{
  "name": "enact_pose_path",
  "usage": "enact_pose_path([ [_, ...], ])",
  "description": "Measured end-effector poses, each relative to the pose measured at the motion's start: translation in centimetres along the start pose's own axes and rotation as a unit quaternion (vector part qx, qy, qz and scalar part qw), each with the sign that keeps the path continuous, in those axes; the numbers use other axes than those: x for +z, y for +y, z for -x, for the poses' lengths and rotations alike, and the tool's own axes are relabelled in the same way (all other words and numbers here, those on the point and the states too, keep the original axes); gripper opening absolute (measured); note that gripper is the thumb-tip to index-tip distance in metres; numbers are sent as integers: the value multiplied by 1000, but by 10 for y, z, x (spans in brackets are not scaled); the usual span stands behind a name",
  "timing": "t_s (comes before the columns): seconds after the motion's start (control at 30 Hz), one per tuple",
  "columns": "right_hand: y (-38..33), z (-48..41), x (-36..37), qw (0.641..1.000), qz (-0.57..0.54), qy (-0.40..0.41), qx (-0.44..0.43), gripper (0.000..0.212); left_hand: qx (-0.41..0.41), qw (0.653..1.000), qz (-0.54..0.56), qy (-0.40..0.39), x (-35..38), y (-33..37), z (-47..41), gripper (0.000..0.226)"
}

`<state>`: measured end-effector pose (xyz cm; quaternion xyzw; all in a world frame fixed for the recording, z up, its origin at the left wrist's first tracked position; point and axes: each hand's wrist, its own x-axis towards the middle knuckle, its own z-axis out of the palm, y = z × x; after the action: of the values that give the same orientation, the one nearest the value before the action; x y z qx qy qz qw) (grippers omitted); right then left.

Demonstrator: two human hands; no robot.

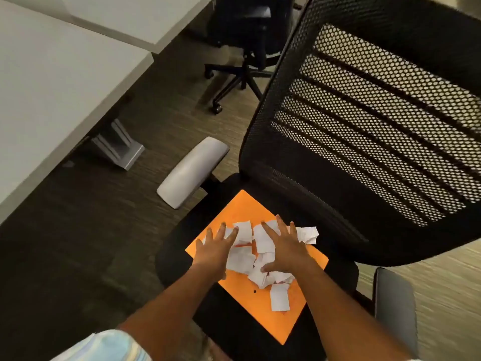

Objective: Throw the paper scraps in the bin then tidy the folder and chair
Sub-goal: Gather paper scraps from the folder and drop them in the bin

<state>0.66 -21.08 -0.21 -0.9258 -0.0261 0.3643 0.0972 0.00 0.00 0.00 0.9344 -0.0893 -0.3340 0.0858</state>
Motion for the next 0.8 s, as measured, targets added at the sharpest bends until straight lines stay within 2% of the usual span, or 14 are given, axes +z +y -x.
enact_pose_path([
  [0.2, -7, -15, 33, 1000, 8, -26, 11, 129, 20, 999, -33, -9, 30, -9, -22, 133],
  [0.33, -10, -20, 44, 999, -20, 9, 31, 108, 32, 999, -21, -15, 44, -16, -32, 121],
  [0.47, -13, -20, 48, 996, -44, 71, 23, 85, 55, 998, -31, 31, 49, -15, -37, 101],
  [0.6, -16, -19, 50, 993, -65, 97, 22, 65, 80, 994, -40, 65, 51, -10, -37, 70],
  [0.7, -17, -17, 50, 991, -70, 112, 18, 62, 102, 990, -32, 89, 49, -8, -35, 45],
  [0.8, -17, -13, 50, 989, -84, 119, 13, 63, 101, 991, 10, 90, 45, -11, -32, 35],
])
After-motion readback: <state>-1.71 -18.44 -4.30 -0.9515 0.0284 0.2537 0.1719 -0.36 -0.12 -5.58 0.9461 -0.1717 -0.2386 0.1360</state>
